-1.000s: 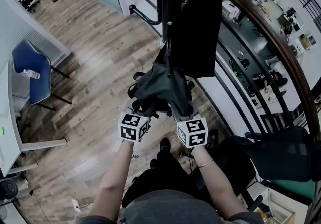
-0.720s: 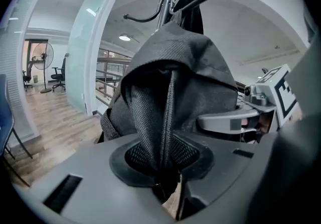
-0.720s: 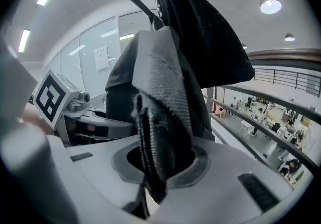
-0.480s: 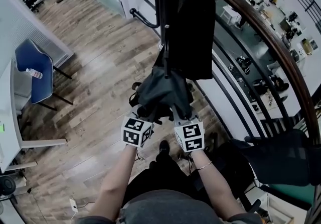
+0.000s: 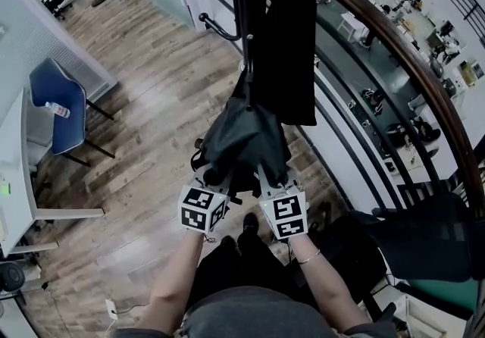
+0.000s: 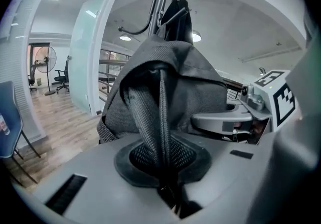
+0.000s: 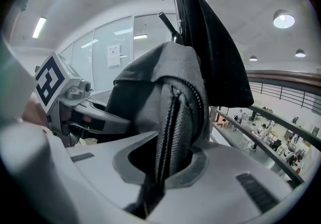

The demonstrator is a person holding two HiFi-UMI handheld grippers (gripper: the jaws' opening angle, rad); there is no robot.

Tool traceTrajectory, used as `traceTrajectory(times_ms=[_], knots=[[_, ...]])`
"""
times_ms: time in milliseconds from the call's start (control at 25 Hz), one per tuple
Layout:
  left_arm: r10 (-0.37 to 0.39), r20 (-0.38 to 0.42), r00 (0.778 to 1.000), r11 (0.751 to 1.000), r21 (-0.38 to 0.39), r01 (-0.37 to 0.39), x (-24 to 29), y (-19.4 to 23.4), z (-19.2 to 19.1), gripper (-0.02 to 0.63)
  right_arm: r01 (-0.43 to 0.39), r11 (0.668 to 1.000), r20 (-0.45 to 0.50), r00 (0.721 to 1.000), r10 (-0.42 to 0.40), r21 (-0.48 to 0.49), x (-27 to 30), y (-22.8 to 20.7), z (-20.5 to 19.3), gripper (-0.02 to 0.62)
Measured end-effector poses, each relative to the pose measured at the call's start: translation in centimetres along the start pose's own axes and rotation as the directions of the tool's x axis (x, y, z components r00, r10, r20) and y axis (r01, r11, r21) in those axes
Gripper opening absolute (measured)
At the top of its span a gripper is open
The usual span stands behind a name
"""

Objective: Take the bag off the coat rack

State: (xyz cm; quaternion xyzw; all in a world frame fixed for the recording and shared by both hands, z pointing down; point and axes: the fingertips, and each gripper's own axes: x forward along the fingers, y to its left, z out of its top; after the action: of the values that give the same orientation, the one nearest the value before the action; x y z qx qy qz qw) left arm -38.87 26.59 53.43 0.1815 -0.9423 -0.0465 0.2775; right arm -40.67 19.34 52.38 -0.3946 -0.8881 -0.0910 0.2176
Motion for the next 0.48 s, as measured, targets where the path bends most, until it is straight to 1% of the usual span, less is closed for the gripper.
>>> traceTrajectory(times_ms=[200, 480], knots=[[-0.015, 0.010, 1.000, 1.000, 0.025, 0.015, -2.0, -0.6, 0.2, 0.048, 0.021, 1.000, 0.011, 1.000, -0.021, -0.017, -1.6, 1.6, 0.6, 0.031], [-0.071, 0.030, 0.997, 0.996, 0.059, 0.069, -4.3, -1.9, 0.7, 0.044, 0.088, 0.995, 0.029, 0.996, -0.086, -0.043, -4.1, 3.1, 1.5, 0.029]])
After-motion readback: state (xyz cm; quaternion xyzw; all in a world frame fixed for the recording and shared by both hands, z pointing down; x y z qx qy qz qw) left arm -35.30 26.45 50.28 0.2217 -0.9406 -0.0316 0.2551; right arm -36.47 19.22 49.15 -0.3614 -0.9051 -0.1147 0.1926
